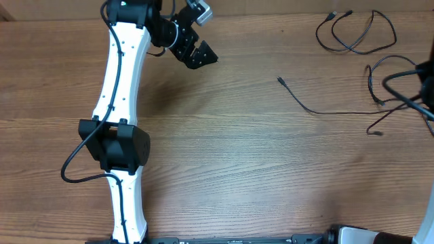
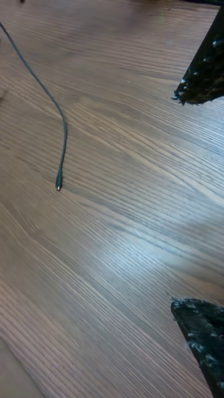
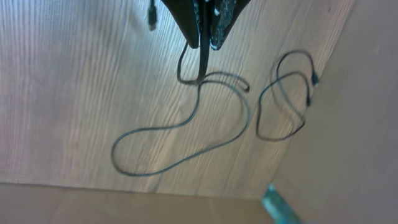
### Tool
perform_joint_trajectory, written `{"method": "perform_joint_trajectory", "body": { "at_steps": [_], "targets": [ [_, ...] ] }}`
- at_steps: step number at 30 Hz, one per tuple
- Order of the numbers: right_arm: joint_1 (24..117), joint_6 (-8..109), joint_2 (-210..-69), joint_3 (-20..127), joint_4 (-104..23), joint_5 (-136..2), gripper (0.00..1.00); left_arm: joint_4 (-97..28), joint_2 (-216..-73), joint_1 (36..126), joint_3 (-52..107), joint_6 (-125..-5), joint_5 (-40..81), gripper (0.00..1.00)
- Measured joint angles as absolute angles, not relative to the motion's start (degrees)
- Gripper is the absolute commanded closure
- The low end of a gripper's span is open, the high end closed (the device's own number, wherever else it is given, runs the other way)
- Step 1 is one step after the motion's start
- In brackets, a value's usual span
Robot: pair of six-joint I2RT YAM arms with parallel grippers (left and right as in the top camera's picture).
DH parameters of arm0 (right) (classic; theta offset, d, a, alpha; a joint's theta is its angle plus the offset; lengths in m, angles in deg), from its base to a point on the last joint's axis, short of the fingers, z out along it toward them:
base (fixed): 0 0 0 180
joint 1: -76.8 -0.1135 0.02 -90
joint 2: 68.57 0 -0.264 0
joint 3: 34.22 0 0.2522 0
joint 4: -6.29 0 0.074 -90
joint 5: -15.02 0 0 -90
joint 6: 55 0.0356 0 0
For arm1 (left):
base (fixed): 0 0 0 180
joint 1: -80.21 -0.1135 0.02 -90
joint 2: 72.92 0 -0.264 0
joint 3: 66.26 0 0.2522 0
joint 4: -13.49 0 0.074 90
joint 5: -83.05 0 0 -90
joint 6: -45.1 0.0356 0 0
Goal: Untangle cables
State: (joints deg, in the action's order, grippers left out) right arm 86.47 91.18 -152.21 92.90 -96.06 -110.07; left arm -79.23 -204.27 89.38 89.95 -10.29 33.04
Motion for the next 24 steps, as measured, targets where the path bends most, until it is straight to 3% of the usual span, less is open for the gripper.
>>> {"method": "perform_joint_trajectory", "body": {
  "at_steps": [7,14,24],
  "targets": [
    [97.18,91.80,-152.58,87.77,-95.63,-109.33,0.96,-79.05,-204.27,90.73,89.95,-10.27,33.04,0.00],
    [102.27,91.88,-152.73,80.07,-92.28,-108.43,0.97,-79.07,-204.27,91.10,89.95,-10.27,33.04,0.00],
    [112.50,90.57,-153.94,65.36,-75.93,-107.82,0.96,-79.10,-204.27,91.10,89.95,-10.27,33.04,0.00]
  ]
}}
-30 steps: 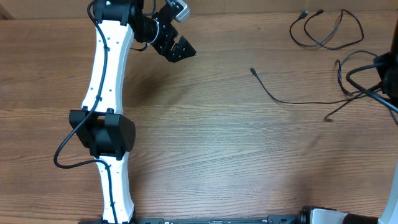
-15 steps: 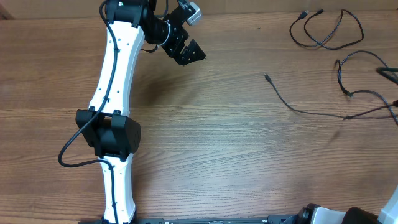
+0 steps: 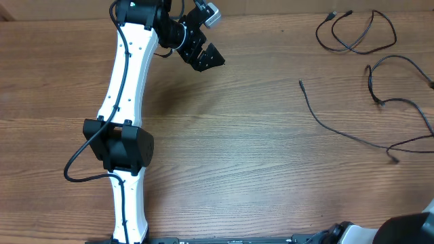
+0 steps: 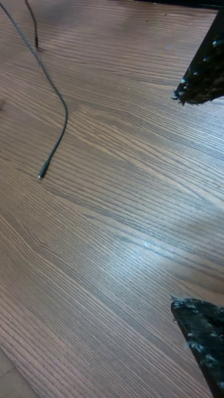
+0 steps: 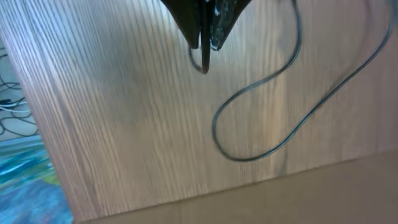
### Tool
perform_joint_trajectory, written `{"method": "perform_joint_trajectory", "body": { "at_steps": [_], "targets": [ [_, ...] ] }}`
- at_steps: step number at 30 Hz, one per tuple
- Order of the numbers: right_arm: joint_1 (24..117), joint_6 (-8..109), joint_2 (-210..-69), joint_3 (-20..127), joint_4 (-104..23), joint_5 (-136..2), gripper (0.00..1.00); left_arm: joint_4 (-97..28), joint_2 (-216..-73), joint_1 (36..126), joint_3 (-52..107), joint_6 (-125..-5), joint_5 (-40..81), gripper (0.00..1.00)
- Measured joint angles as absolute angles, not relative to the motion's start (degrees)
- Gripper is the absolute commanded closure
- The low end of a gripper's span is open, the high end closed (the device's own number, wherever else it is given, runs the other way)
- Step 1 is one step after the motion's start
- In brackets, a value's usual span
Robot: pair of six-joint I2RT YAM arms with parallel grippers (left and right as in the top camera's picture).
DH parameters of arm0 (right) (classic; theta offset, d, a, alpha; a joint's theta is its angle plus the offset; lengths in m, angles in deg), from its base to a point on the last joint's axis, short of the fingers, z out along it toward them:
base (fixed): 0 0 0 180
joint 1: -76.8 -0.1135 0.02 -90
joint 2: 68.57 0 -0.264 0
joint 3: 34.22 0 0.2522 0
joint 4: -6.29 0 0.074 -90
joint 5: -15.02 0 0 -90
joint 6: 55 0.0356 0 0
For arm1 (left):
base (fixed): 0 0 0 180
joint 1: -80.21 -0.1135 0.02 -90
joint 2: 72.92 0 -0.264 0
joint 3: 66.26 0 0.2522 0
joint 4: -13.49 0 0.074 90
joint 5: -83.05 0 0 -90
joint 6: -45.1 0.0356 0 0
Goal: Untangle cables
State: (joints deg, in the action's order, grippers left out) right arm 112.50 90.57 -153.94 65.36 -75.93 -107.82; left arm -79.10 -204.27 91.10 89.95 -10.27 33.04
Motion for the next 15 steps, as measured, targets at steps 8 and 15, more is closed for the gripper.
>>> {"method": "perform_joint_trajectory", "body": {
  "at_steps": [8,15],
  "targets": [
    [120.41,88.91,-157.67,60.34,-64.50,-107.82,0.80,-79.12,-204.27,91.13,89.95,-10.27,33.04,0.00],
    [125.51,88.52,-162.72,59.99,-58.21,-107.82,0.78,-79.14,-204.27,91.50,89.95,-10.27,33.04,0.00]
  ]
}}
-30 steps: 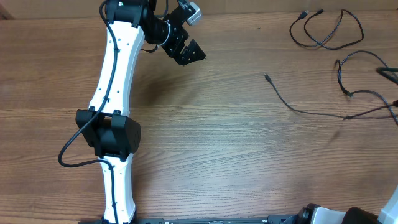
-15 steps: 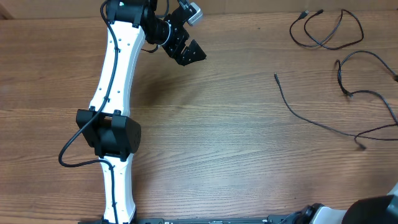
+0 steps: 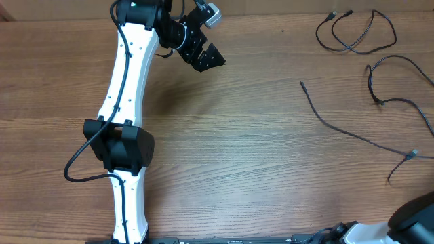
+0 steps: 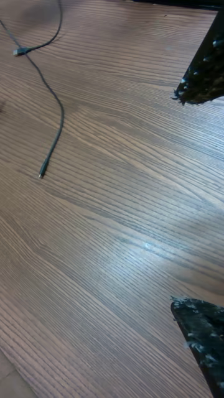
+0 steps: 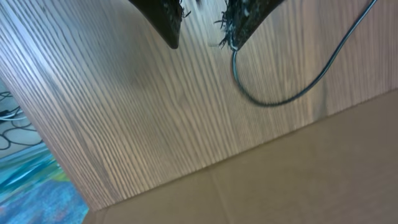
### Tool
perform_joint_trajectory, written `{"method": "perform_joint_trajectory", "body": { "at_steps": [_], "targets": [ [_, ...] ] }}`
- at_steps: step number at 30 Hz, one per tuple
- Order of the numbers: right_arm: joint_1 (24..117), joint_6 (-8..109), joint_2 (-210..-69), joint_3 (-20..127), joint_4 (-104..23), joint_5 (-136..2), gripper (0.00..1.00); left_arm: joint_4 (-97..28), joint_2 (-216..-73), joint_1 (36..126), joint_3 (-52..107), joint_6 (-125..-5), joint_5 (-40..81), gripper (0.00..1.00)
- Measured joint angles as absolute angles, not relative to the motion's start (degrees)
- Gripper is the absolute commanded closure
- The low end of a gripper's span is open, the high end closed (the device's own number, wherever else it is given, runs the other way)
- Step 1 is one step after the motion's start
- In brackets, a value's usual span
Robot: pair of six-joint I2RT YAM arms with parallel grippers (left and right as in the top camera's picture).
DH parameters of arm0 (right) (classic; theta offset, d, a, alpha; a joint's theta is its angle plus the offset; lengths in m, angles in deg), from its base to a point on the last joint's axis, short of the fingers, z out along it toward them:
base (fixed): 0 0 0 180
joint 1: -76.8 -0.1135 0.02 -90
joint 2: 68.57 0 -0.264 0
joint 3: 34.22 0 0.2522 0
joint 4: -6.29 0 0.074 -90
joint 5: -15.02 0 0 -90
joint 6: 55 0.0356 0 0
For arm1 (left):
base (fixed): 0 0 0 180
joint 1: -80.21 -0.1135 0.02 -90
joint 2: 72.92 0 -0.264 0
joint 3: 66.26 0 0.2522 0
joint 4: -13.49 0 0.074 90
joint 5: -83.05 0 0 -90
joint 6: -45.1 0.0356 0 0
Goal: Untangle cables
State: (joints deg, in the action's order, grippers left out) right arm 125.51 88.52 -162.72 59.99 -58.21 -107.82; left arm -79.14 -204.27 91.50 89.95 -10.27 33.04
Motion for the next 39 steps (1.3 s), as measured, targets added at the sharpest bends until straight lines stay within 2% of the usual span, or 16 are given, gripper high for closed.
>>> {"method": "perform_joint_trajectory", "body": {
  "at_steps": [4,8,13,16,22,27,33,39],
  "targets": [
    [127.30,86.35,-165.28,59.96,-54.40,-107.14,0.77,-79.14,-204.27,91.83,89.95,-10.27,33.04,0.00],
    [127.61,82.81,-167.57,59.88,-51.48,-102.27,0.49,-79.07,-204.27,92.24,89.95,-10.27,33.04,0.00],
    [127.61,75.99,-167.71,59.77,-47.83,-93.15,0.26,-79.07,-204.27,92.24,89.95,-10.27,33.04,0.00],
    [127.61,70.07,-167.71,59.77,-47.26,-85.55,0.00,-79.05,-204.27,92.24,89.95,-10.27,33.04,0.00],
    [126.73,54.95,-167.71,59.77,-43.48,-62.66,0.00,-78.20,-204.27,92.24,89.95,-10.73,32.99,0.00],
    [120.50,46.38,-167.71,59.77,-43.61,-48.17,0.00,-76.23,-204.27,92.39,89.95,-14.71,32.62,0.00],
    [102.75,37.96,-167.71,59.77,-43.61,-40.52,0.00,-72.21,-204.27,94.27,89.95,-27.65,21.52,0.00],
    [85.79,35.10,-167.71,59.77,-43.52,-45.85,0.00,-72.84,-204.27,95.58,89.95,-36.61,10.46,0.00]
  ]
}}
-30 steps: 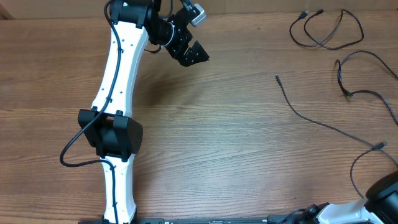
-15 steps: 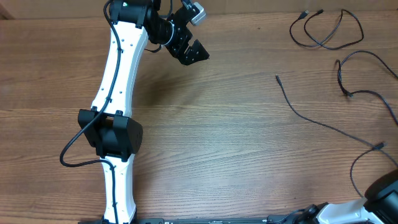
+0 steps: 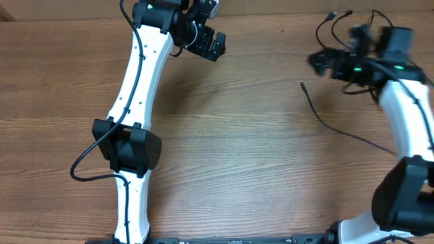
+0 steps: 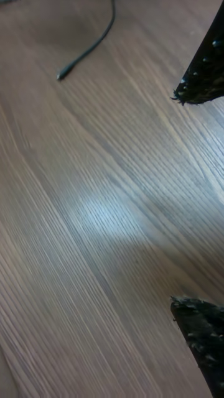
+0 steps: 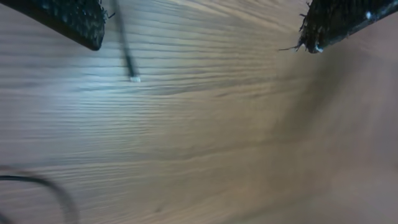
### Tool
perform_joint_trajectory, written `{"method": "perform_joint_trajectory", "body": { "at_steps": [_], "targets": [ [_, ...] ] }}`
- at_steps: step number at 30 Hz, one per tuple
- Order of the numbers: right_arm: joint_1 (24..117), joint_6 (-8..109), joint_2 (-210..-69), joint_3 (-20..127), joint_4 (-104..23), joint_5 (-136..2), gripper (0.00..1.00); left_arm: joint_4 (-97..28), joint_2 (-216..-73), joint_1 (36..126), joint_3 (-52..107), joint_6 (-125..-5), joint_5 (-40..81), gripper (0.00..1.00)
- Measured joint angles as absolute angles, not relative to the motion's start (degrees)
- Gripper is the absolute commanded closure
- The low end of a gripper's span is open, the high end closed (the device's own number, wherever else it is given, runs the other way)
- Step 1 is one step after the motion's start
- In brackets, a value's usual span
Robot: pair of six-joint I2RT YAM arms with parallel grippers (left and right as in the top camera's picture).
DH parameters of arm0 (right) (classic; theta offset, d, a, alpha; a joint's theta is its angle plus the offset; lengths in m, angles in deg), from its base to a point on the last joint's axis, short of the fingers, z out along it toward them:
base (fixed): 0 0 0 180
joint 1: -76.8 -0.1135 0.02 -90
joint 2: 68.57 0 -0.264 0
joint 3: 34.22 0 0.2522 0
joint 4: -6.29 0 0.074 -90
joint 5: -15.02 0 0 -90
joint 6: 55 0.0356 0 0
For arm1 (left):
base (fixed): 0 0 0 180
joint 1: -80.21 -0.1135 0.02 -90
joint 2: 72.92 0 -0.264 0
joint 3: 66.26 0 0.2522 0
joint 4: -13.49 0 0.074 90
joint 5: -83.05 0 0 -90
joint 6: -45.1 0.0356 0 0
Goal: Untangle cables
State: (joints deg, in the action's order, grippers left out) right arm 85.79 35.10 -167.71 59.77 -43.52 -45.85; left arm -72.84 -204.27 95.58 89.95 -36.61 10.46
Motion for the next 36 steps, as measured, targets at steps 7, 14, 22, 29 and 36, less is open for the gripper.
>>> {"method": "perform_joint_trajectory", "body": {
  "at_steps": [7,14,22,29,36],
  "targets": [
    [73.38,33.90,-167.71,59.77,-43.58,-52.32,0.00,-72.84,-204.27,95.61,89.95,-38.79,7.86,0.00],
    [70.32,33.68,-167.71,59.77,-43.61,-53.50,0.00,-72.84,-204.27,95.61,89.95,-38.99,7.42,0.00],
    [70.34,33.53,-167.71,59.77,-43.67,-54.23,0.00,-72.84,-204.27,95.61,89.95,-38.99,7.33,0.00],
    [70.34,33.50,-167.71,59.77,-43.69,-54.27,0.00,-72.84,-204.27,95.56,89.95,-38.99,7.36,0.00],
    [70.34,33.55,-167.71,59.77,-43.67,-54.27,0.00,-72.84,-204.27,95.54,89.95,-38.99,7.33,0.00]
  ]
}}
